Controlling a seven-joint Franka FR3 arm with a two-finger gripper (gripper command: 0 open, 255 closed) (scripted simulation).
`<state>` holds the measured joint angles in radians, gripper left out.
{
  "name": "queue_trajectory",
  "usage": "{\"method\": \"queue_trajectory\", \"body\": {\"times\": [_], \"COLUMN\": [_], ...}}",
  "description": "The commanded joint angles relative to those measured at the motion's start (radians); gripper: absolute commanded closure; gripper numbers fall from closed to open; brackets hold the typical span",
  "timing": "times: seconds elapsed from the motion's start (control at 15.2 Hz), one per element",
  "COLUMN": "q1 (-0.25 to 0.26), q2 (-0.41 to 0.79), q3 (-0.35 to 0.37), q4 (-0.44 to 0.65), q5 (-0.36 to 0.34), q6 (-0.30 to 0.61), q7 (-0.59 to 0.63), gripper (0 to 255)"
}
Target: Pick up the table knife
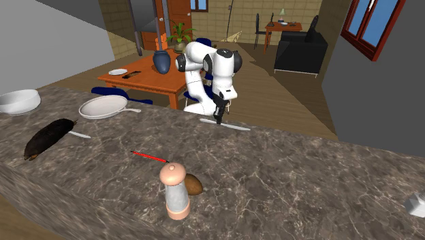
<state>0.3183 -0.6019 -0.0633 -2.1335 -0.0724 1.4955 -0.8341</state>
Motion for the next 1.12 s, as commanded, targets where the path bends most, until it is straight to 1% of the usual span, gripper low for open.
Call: {"method": "queue_trajectory", "body": {"times": [0.0, 0.99, 1.06], "q1": [0.0, 0.002, 0.002], "q2": [0.0, 0.082, 0.083], "q3": [0.0, 0.004, 0.004], "q4": [-0.002, 0.273, 0.276], "q5": [0.0, 0.004, 0.004], "q6": [0.001, -0.191, -0.193], "q7": [0.0, -0.01, -0.01], "gripper": [255, 255, 255]}}
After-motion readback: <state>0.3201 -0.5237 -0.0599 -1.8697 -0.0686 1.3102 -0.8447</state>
